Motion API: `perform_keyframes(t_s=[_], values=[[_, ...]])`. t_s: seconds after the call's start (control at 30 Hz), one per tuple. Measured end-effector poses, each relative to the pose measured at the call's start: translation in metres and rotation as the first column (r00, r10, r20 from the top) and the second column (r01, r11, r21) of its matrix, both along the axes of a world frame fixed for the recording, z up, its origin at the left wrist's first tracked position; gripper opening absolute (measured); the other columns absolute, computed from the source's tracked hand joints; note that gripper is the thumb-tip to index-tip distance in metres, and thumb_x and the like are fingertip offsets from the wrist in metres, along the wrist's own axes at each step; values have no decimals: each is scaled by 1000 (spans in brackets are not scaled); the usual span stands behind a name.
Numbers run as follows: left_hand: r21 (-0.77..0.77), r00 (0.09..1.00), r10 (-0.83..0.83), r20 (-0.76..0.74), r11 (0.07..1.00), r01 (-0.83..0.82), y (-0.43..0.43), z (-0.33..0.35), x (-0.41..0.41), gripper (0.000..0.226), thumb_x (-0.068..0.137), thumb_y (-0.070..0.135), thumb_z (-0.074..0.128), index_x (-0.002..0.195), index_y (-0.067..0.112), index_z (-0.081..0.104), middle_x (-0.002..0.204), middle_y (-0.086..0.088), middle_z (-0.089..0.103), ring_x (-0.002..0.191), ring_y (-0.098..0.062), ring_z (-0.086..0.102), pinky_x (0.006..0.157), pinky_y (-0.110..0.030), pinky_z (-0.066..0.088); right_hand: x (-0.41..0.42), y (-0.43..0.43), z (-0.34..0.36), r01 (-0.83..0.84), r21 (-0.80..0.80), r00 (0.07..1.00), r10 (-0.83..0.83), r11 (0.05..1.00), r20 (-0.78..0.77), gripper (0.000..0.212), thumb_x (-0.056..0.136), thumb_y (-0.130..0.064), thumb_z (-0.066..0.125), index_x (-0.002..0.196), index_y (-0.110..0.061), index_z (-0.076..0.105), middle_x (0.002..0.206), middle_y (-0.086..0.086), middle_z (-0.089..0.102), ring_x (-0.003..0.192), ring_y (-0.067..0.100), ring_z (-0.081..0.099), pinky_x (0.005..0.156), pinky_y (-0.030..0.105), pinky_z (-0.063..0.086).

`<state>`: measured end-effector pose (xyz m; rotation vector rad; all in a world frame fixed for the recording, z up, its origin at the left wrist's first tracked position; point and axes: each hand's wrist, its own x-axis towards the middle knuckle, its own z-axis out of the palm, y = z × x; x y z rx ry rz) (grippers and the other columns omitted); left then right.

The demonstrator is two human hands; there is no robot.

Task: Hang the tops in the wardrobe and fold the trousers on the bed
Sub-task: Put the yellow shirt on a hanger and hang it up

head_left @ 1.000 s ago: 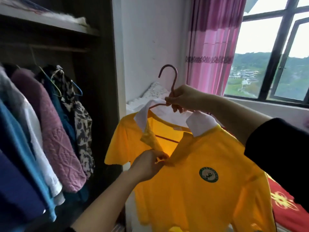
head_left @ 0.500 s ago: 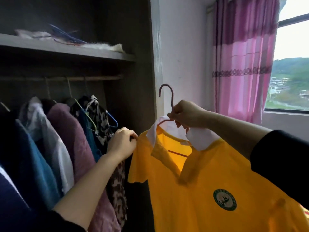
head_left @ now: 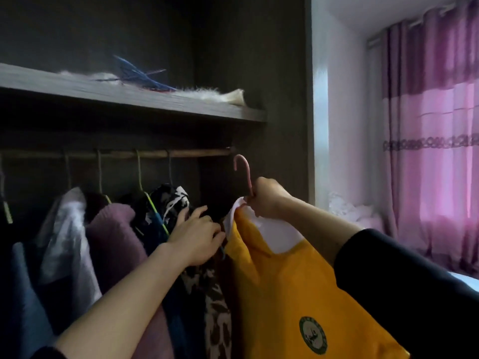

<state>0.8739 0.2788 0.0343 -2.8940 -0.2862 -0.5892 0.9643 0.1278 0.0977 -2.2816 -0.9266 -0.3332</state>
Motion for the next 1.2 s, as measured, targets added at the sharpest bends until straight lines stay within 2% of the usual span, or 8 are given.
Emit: perform_keyframes(t_s=[0.13,0.33,0.47,0.57,0.7,0.87,1.0,1.2], values=[[19,994,66,92,998,-68,30,35,17,38,99,44,33,123,30,59,143,4,43,145,-19,9,115,-46,2,35,53,17,-29,3,999,29,1000,-12,10,94,-18,58,84,-16,55,93,9,65,82,20,65,72,32,57],[63,946,241,217,964,-259,83,88,43,60,93,48,43,147,29,23,156,-7,15,142,-31,11,114,-45,16,88,123,50,-137,62,985,143,989,-93,16,87,-12,63,101,-16,56,102,9,61,88,21,65,78,38,59],[20,885,325,333,936,-352,107,107,61,71,91,49,47,150,26,14,159,-9,3,146,-29,-2,116,-42,8,111,164,66,-148,110,987,155,983,-54,8,92,-15,59,97,-16,53,101,7,58,89,20,62,81,35,56],[52,861,354,365,916,-398,119,104,71,75,90,49,48,150,23,12,158,-11,7,145,-30,4,117,-41,6,120,188,65,-146,122,985,156,982,-77,9,92,-17,59,96,-19,51,98,5,57,86,19,61,78,32,54],[92,847,363,387,899,-428,122,103,77,76,90,48,49,150,19,13,155,-15,13,142,-33,12,116,-42,10,125,202,49,-163,30,983,165,986,-75,7,91,-15,60,92,-18,54,103,9,62,90,24,64,83,40,57],[68,862,360,356,910,-409,121,105,74,79,89,47,51,151,20,9,157,-14,7,144,-32,6,117,-41,6,125,200,36,-166,-20,986,166,986,-21,13,94,-18,55,84,-19,48,99,6,60,89,24,62,79,38,54],[7,871,367,326,920,-391,113,103,63,78,90,48,51,151,22,10,158,-12,7,145,-30,5,118,-44,6,115,184,36,-161,-15,982,162,987,100,10,95,-26,55,97,-17,60,95,4,64,77,19,60,65,32,51],[-39,874,324,361,942,-333,77,83,35,68,91,46,47,147,15,24,147,-15,32,134,-33,31,108,-44,30,71,120,13,-92,-60,914,108,994,390,29,94,-32,53,114,-12,50,115,11,56,107,33,55,72,34,39]])
